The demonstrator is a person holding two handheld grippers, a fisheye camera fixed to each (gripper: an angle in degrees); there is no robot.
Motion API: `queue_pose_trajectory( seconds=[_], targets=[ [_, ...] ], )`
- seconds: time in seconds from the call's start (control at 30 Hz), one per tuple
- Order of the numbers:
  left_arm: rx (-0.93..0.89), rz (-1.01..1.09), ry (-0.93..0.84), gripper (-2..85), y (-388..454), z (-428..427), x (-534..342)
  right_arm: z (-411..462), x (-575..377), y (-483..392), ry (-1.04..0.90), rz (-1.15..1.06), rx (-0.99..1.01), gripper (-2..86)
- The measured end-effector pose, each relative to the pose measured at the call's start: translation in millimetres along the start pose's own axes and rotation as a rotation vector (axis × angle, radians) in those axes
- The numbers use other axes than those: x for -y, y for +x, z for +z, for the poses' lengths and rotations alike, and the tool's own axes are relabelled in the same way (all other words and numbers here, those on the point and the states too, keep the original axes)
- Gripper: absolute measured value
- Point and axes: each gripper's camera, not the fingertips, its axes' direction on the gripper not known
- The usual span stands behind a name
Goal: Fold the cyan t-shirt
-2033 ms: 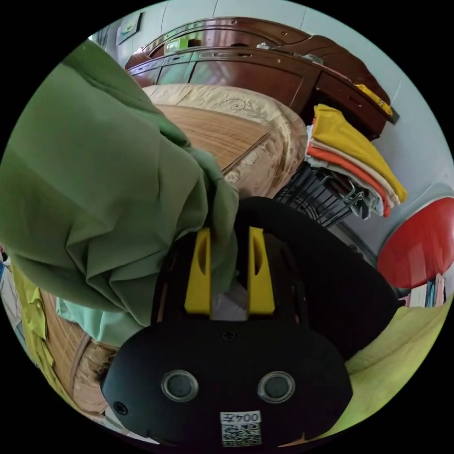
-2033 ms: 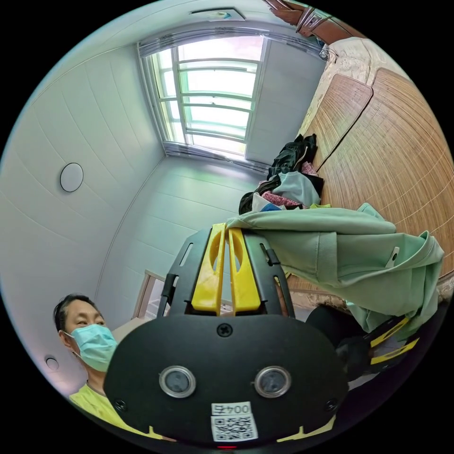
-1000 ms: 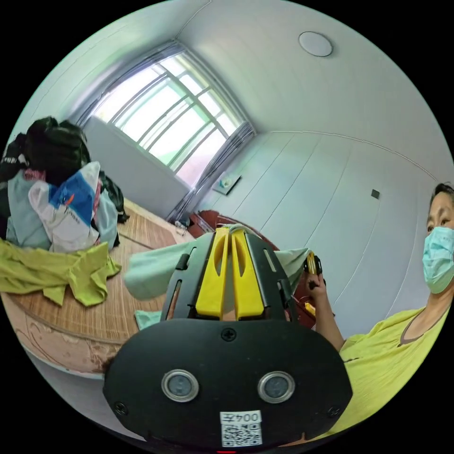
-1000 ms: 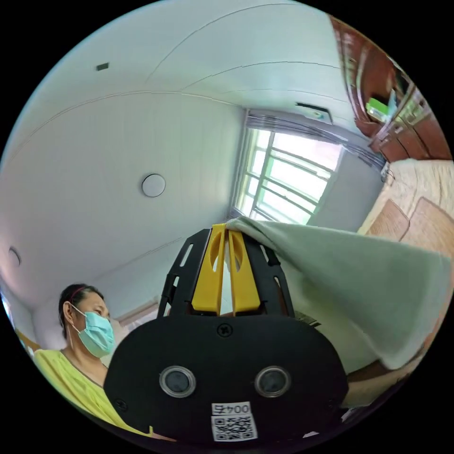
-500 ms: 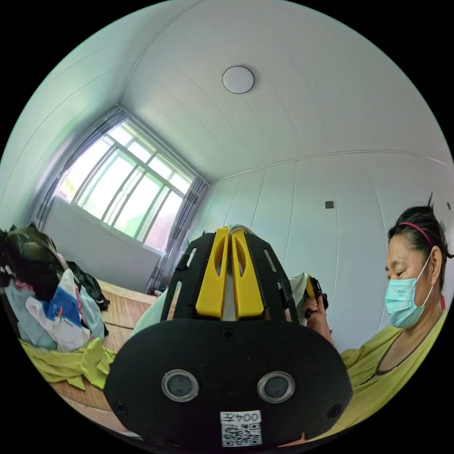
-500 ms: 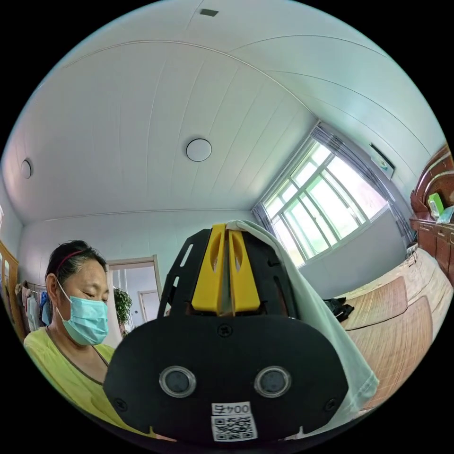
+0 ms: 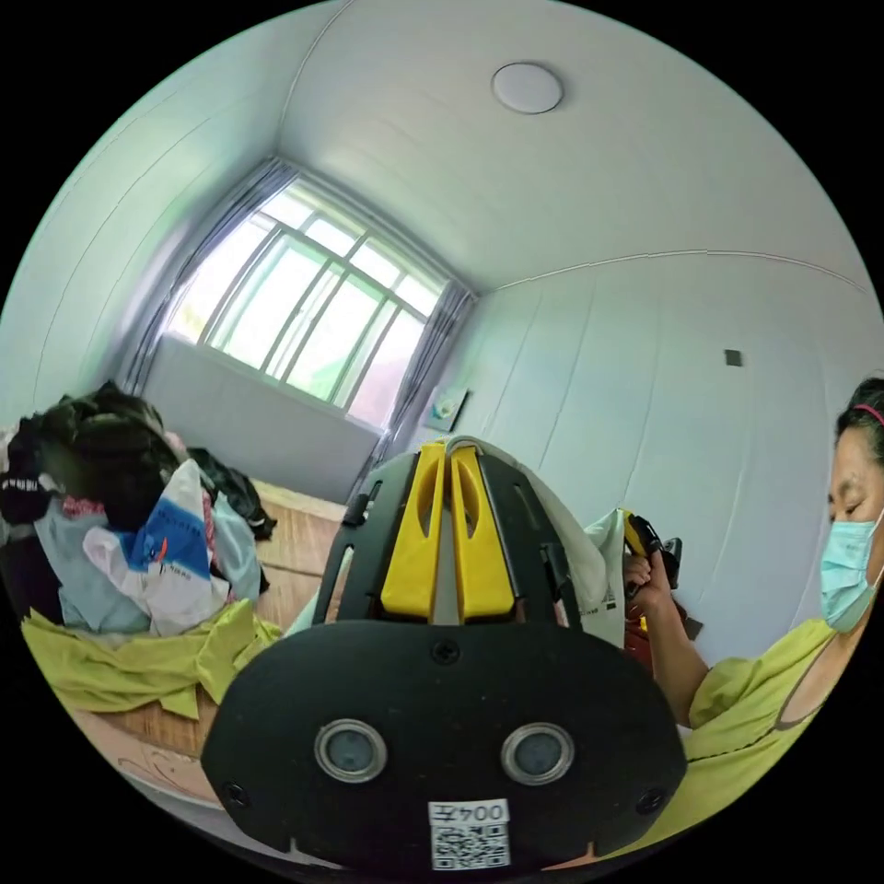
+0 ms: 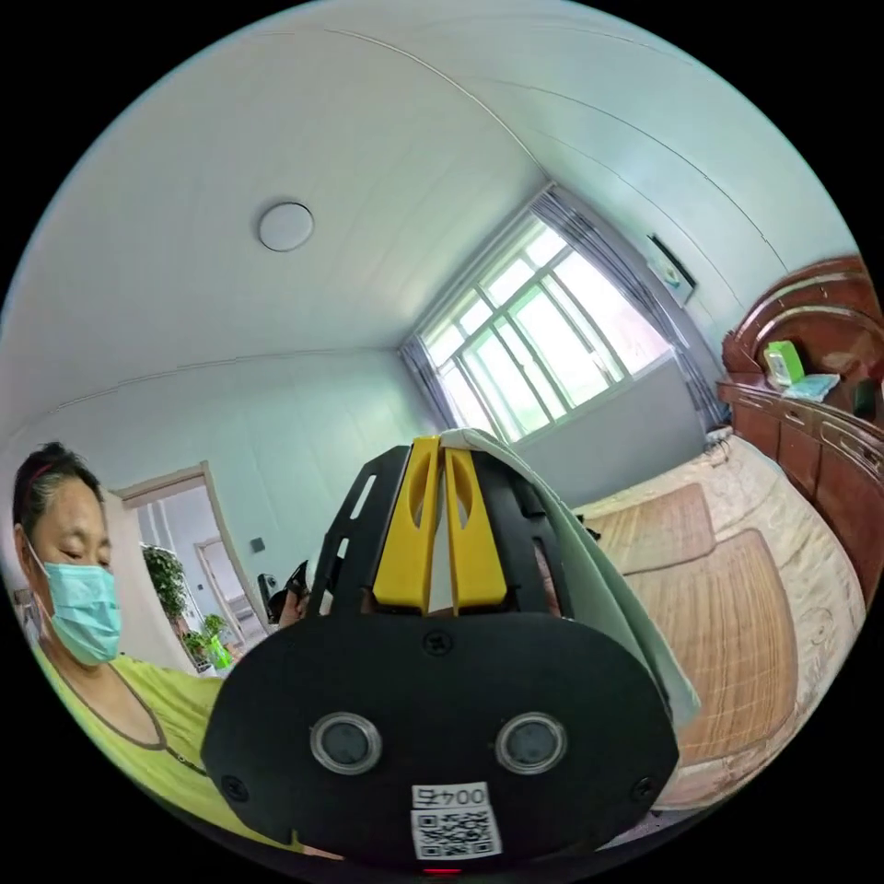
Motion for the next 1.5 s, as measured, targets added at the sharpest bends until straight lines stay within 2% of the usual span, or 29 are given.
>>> queue_pose_trajectory(
  seconds=[0.17, 0.33, 0.53, 0.63, 0.77, 0.83, 0.97, 1.1, 1.2, 1.3, 1.5],
  targets=[
    [0.188, -0.015, -0.152, 0.7, -74.4, 101.5, -36.3, 81.1, -49.2, 114.2, -0.143, 0.091, -0.162, -0.5],
    [0.377, 0.014, -0.384, 1.2, -145.0, 223.0, -81.7, 160.1, -103.4, 214.0, -0.293, 0.102, -0.345, -0.3],
    [0.408, -0.223, -0.579, 4.1, -237.9, 313.9, -151.5, 249.5, -188.8, 332.5, -0.612, 0.165, -0.546, 3.2],
    [0.432, -0.321, -0.573, 6.4, -270.2, 320.4, -175.6, 261.2, -222.2, 359.6, -0.662, 0.122, -0.637, 7.6],
    [0.442, -0.272, -0.584, 7.0, -282.6, 312.6, -185.6, 249.8, -256.5, 367.7, -0.717, 0.029, -0.67, 7.6],
    [0.421, -0.161, -0.635, 6.3, -273.2, 299.9, -191.4, 245.0, -283.5, 361.8, -0.826, -0.041, -0.641, 1.4],
    [0.415, 0.08, -0.81, 3.7, -235.9, 277.6, -231.9, 218.8, -391.6, 347.8, -1.041, -0.172, -0.639, -0.4],
    [0.494, 0.299, -0.974, 1.6, -205.3, 257.5, -302.8, 186.9, -507.9, 366.1, -1.191, -0.128, -0.751, -0.7],
    [0.551, 0.376, -1.042, 0.7, -202.4, 257.0, -330.2, 170.5, -560.9, 379.4, -1.246, -0.113, -0.81, -0.7],
    [0.519, 0.335, -1.162, 0.4, -217.4, 263.0, -344.2, 159.4, -594.1, 386.0, -1.293, -0.158, -0.86, -0.7],
    [0.555, 0.469, -1.181, 0.2, -224.3, 252.8, -331.1, 124.7, -604.0, 393.1, -1.23, -0.138, -0.906, -0.7]
  ],
)
